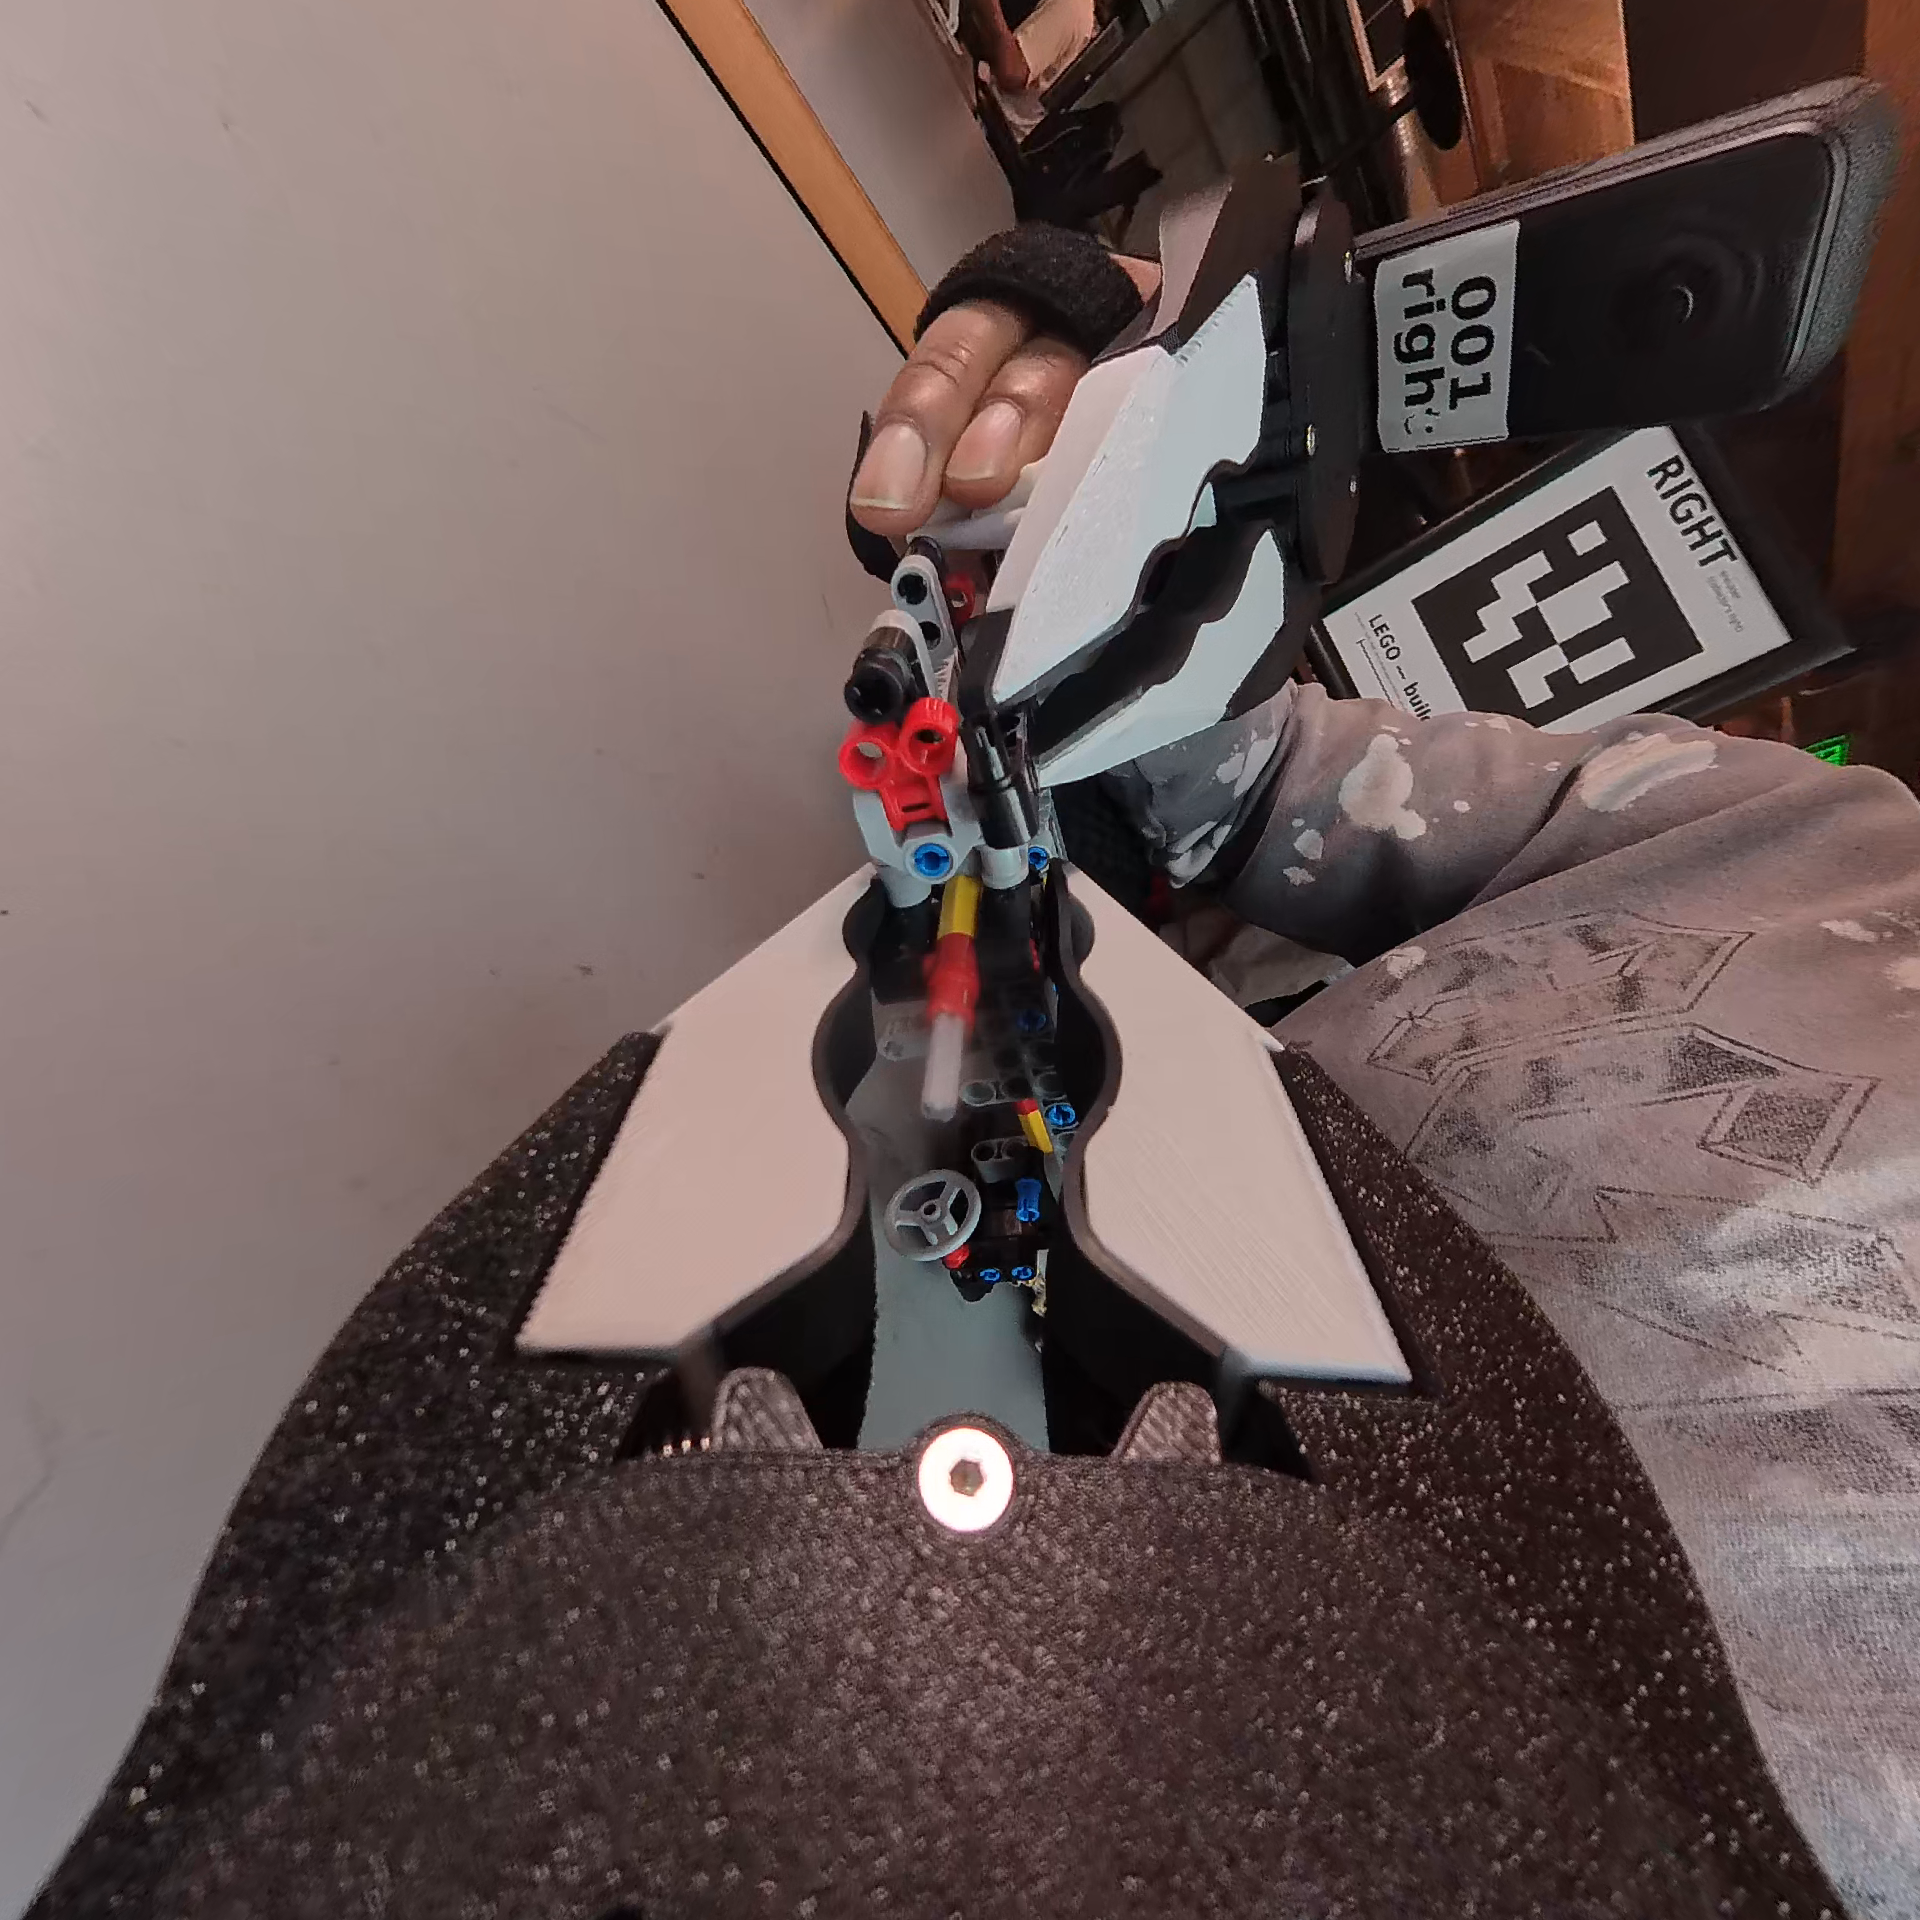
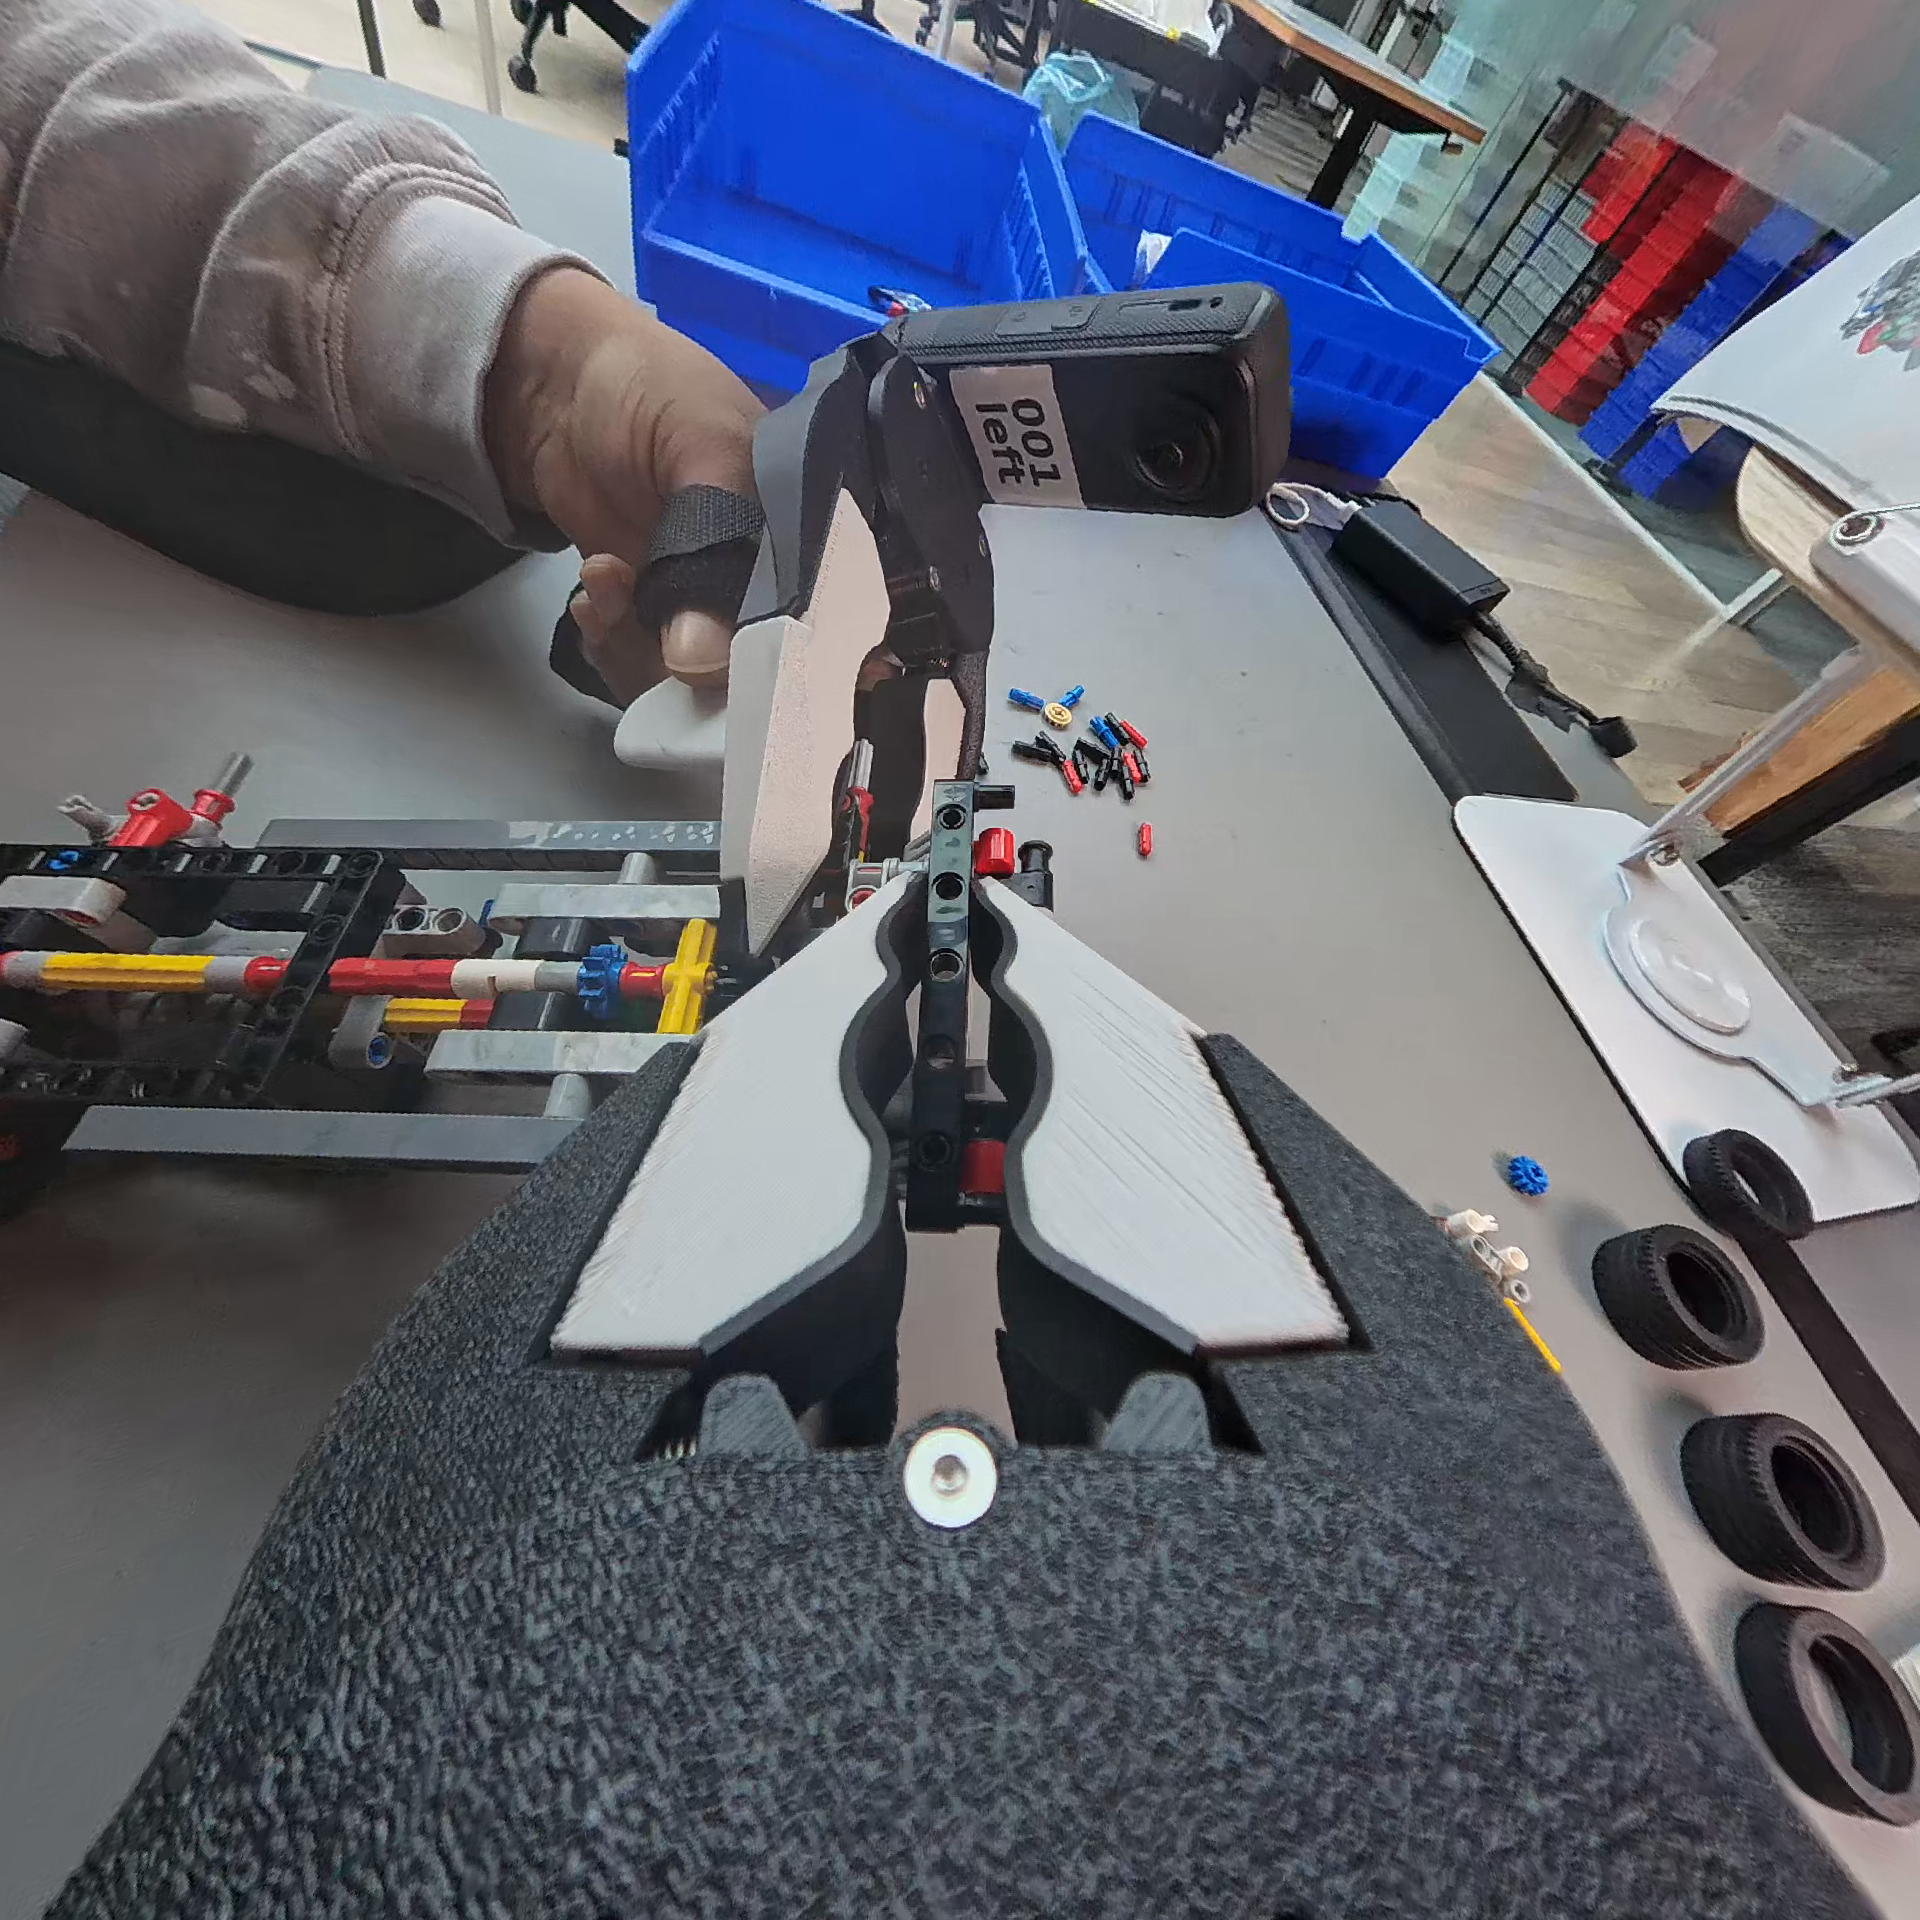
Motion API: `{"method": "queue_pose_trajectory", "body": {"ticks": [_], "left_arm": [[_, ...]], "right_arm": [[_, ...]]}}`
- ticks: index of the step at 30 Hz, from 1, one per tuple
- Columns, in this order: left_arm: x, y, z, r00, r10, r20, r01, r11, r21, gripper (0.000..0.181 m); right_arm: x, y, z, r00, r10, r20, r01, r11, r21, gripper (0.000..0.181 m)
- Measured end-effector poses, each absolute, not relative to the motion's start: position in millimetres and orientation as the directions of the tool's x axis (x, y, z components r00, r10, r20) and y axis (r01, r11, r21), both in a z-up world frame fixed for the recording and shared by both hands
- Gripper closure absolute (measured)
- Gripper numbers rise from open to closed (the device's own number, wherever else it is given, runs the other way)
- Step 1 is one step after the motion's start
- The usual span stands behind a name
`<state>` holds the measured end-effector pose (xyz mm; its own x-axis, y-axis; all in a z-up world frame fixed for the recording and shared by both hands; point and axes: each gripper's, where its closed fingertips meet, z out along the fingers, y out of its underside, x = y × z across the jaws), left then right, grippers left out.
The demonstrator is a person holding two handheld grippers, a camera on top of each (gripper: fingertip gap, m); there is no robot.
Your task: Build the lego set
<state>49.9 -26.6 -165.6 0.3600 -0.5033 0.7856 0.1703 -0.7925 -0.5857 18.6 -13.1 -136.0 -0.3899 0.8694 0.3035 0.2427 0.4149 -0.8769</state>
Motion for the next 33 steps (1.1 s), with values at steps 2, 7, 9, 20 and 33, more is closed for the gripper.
{"method": "queue_pose_trajectory", "body": {"ticks": [2, 7, 9, 20, 33], "left_arm": [[50, -26, -165, 0.361, -0.505, 0.784, 0.173, -0.79, -0.588, 0.153], [51, -27, -165, 0.365, -0.519, 0.773, 0.185, -0.774, -0.606, 0.149], [52, -28, -166, 0.394, -0.533, 0.749, 0.17, -0.758, -0.629, 0.147], [54, -24, -172, 0.365, -0.471, 0.803, 0.203, -0.802, -0.562, 0.151], [52, -23, -160, 0.385, -0.519, 0.763, 0.239, -0.743, -0.626, 0.152]], "right_arm": [[19, -13, -135, -0.382, 0.869, 0.315, 0.242, 0.423, -0.873, 0.176], [18, -15, -139, -0.381, 0.85, 0.364, 0.26, 0.476, -0.84, 0.175], [18, -16, -140, -0.379, 0.846, 0.375, 0.256, 0.485, -0.836, 0.175], [19, -9, -145, -0.374, 0.908, 0.188, 0.274, 0.302, -0.913, 0.176], [17, -11, -132, -0.339, 0.872, 0.353, 0.188, 0.43, -0.883, 0.176]]}}
